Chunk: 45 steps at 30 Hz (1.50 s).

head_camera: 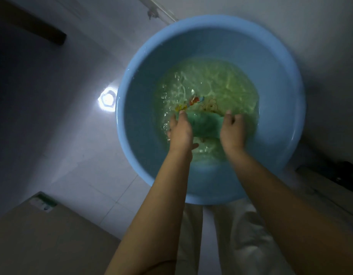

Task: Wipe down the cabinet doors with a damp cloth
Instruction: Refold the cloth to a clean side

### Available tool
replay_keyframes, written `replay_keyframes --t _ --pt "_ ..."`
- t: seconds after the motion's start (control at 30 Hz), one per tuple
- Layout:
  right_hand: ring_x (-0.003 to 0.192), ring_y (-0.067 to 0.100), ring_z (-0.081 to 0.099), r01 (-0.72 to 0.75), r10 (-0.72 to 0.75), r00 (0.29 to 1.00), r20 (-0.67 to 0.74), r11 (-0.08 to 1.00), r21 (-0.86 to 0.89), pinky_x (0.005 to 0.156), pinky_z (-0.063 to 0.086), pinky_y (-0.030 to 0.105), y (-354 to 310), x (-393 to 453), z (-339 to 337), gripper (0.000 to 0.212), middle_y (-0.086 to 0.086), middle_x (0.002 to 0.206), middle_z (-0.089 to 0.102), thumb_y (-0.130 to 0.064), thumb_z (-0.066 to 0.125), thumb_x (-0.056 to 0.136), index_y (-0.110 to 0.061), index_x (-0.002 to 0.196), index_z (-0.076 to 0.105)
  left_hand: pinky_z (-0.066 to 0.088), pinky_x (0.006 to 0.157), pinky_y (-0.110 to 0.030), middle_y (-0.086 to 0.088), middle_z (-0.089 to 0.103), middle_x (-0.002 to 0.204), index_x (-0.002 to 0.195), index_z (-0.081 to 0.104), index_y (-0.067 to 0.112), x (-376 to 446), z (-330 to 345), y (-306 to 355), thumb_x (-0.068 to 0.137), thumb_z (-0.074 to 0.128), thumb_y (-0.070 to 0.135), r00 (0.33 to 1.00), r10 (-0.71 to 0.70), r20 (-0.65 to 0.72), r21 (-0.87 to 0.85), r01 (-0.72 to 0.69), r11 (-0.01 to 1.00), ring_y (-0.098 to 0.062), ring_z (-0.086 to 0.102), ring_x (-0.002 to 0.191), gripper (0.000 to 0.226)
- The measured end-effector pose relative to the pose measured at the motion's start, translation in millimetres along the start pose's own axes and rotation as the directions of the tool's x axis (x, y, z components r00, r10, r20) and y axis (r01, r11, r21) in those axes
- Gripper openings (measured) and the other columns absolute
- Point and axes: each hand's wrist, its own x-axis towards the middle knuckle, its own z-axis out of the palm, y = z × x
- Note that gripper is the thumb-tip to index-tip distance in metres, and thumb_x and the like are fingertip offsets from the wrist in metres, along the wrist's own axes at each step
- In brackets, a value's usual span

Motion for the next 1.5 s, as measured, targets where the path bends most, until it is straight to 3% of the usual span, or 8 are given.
replay_keyframes --t 0.2,0.4,0.6,0.73,0.97,1.13,1.37,1.5 --pt "0.073 0.003 0.061 0.0 -0.089 0.959 0.27 0.95 0.312 0.07 0.046 0.02 -25 -56 -16 0.028 -0.013 0.067 0.065 -0.03 0.05 0.098 -0.028 0.072 0.061 0.051 0.076 -0.032 -0.005 0.064 0.11 0.127 0.057 0.015 -8 6 12 0.099 0.036 0.05 0.995 -0.001 0.1 0.005 0.001 1.0 -0.024 0.062 0.101 0.049" --pt "0.076 0.003 0.051 0.089 -0.111 0.994 0.023 0.895 0.437 0.071 0.041 0.021 -32 -48 -8 0.018 -0.01 0.081 0.054 -0.028 0.052 0.097 -0.027 0.079 0.049 0.046 0.066 -0.03 -0.005 0.062 0.071 0.052 0.059 0.018 -23 8 14 0.095 0.048 0.046 0.995 0.07 0.077 -0.018 -0.069 0.997 -0.021 0.059 0.069 0.053" --pt "0.097 0.022 0.067 -0.196 0.057 0.965 0.256 0.804 0.561 0.093 0.051 0.047 -39 -43 14 0.029 0.006 0.103 0.07 -0.044 0.049 0.094 -0.02 0.098 0.066 0.045 0.07 -0.029 0.001 0.058 0.072 0.064 0.049 0.019 -35 23 19 0.103 0.033 0.032 0.972 0.235 0.007 0.036 -0.235 0.971 -0.014 0.056 0.07 0.045" --pt "0.091 0.024 0.069 -0.223 -0.001 0.936 0.351 0.771 0.597 0.088 0.053 0.049 -38 -52 18 0.038 0.004 0.093 0.072 -0.054 0.049 0.084 -0.023 0.097 0.066 0.035 0.106 -0.044 0.0 0.054 0.108 0.08 0.059 0.025 -35 21 14 0.103 0.027 0.035 0.922 0.381 -0.064 0.138 -0.37 0.919 -0.015 0.05 0.106 0.041" --pt "0.099 0.019 0.067 -0.088 -0.067 0.968 0.241 0.81 0.579 0.088 0.051 0.038 -34 -56 20 0.024 0.006 0.103 0.071 -0.029 0.044 0.099 -0.014 0.099 0.063 0.027 0.115 -0.031 0.005 0.047 0.133 0.141 0.043 0.03 -33 16 11 0.102 0.016 0.049 0.876 0.458 0.152 0.003 -0.464 0.886 -0.007 0.043 0.127 0.051" --pt "0.096 0.008 0.066 0.002 -0.063 0.989 0.132 0.908 0.42 0.083 0.051 0.025 -40 -55 11 0.034 0.0 0.101 0.072 -0.039 0.046 0.099 -0.015 0.109 0.068 0.042 0.105 -0.04 0.001 0.072 0.107 0.096 0.074 0.026 -30 13 8 0.099 0.019 0.053 0.88 0.394 0.266 0.035 -0.418 0.908 -0.013 0.064 0.107 0.061" --pt "0.081 0.01 0.067 0.147 -0.189 0.973 0.13 0.949 0.281 0.07 0.05 0.02 -51 -52 5 0.04 0.003 0.081 0.071 -0.036 0.044 0.1 -0.01 0.09 0.074 0.05 0.087 -0.032 -0.01 0.073 0.092 0.089 0.073 0.013 -33 10 11 0.103 0.026 0.04 0.89 0.38 0.253 -0.031 -0.386 0.922 -0.02 0.067 0.091 0.056" --pt "0.068 -0.003 0.063 0.135 -0.201 0.966 0.165 0.93 0.341 0.061 0.047 0.012 -55 -57 7 0.037 -0.008 0.071 0.067 -0.032 0.045 0.1 -0.019 0.074 0.068 0.039 0.057 -0.025 0.012 0.049 0.048 0.045 0.052 0.024 -36 8 17 0.103 0.034 0.033 0.918 0.366 0.149 -0.106 -0.354 0.929 -0.003 0.047 0.049 0.061"
